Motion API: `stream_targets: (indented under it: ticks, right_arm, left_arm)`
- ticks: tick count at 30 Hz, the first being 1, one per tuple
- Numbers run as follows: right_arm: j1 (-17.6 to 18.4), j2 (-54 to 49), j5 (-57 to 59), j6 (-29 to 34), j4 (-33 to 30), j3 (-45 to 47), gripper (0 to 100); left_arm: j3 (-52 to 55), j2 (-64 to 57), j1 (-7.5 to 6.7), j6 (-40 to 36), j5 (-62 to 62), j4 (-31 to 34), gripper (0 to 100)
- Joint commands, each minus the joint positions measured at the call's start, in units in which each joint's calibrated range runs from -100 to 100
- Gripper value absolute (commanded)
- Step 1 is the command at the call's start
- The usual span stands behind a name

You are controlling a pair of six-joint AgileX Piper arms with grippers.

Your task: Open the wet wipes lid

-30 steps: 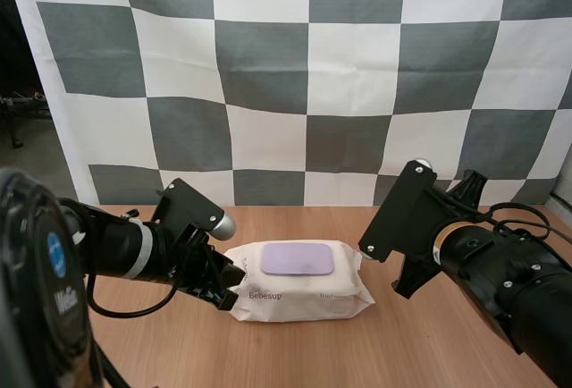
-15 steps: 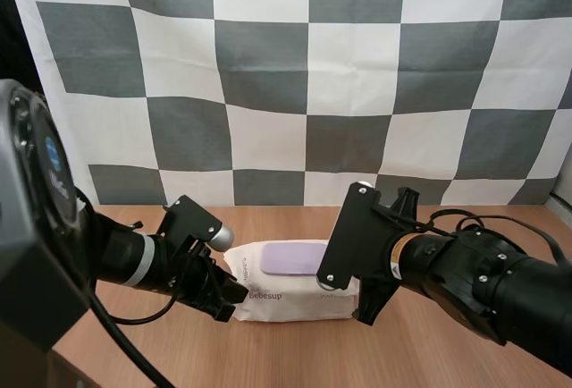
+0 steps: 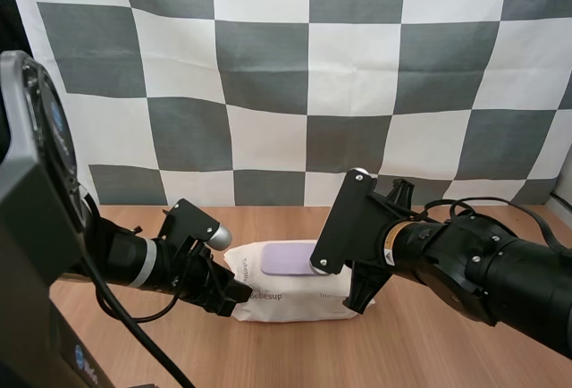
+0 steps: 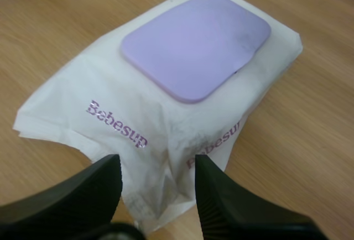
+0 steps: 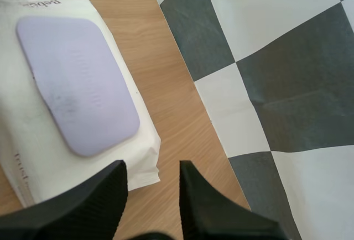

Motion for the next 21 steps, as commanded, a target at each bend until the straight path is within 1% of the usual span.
stream_targets:
  ticks: [1, 3, 6, 9, 11, 13, 14, 15, 16, 17, 18, 19, 20, 21]
  right_arm:
    - [0.0, 0.1, 0.0, 0.0, 0.2, -0.1, 54]
    - [0.0, 0.1, 0.0, 0.0, 0.2, -0.1, 54]
    - [0.0, 0.1, 0.7, 0.0, 0.3, -0.1, 54]
    - [0.0, 0.1, 1.5, 0.0, 0.5, -0.1, 54]
    - [0.0, 0.1, 1.8, 0.0, 0.6, -0.1, 54]
    - [0.0, 0.1, 1.9, 0.0, 0.5, -0.1, 52]
    - [0.0, 0.1, 1.9, 0.0, 0.5, -0.1, 50]
    - [0.0, 0.1, 1.9, 0.0, 0.5, -0.1, 48]
    - [0.0, 0.1, 1.9, 0.0, 0.6, -0.1, 44]
    - [0.0, 0.1, 1.9, 0.0, 1.1, -0.1, 39]
    - [0.0, 0.1, 1.8, 0.0, 1.5, -0.1, 34]
    - [0.0, 0.1, 1.3, -0.2, 2.1, -0.1, 30]
    - [0.0, 0.1, 1.3, -1.1, 2.8, -0.1, 29]
    - [0.0, 0.1, 1.3, -2.7, 3.4, -0.1, 30]
  left_arm:
    - [0.0, 1.4, -0.59, 1.1, -0.2, 0.0, 69]
    - [0.0, 2.7, -1.51, 1.1, -0.3, 0.0, 69]
    - [0.0, 3.9, -3.33, 1.1, -2.5, -0.2, 69]
    - [0.0, 3.9, -4.76, 1.1, -5.7, -1.9, 69]
    - [0.0, 3.9, -5.18, 1.1, -5.8, -2.1, 68]
    - [0.0, 3.9, -5.37, 1.1, -6.0, -2.6, 63]
    - [0.0, 3.9, -5.37, 1.1, -6.2, -2.6, 57]
    - [0.0, 3.9, -5.37, 1.1, -6.2, -2.9, 48]
    - [0.0, 3.9, -5.37, 1.1, -6.4, -2.9, 37]
    - [0.0, 3.9, -5.37, 1.1, -6.6, -2.9, 24]
    - [0.0, 3.9, -5.37, 1.1, -6.6, -2.9, 14]
    - [0.0, 3.9, -5.37, 1.1, -6.6, -2.9, 1]
    - [0.0, 3.9, -5.37, 1.1, -6.3, -2.9, 0]
    - [0.0, 3.9, -5.37, 1.1, -5.8, -2.9, 0]
